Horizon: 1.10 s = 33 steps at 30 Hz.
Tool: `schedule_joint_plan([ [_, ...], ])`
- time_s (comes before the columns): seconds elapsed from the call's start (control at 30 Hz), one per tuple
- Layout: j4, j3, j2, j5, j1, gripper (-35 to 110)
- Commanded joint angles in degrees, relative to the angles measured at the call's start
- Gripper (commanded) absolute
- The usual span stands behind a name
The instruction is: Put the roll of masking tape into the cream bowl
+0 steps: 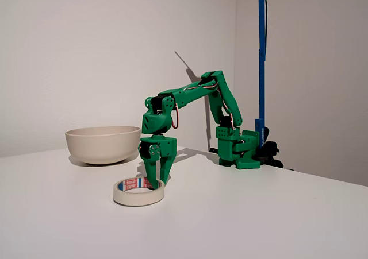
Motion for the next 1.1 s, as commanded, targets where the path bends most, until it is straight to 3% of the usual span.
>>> schedule_joint_plan([
  [0.0, 1.49, -1.76, 7.65, 1.41, 0.26, -8],
  [0.63, 23.64, -5.10, 56.34, 0.44, 0.79, -8],
  [1.07, 29.88, -4.75, 74.62, -8.17, 20.57, -8],
])
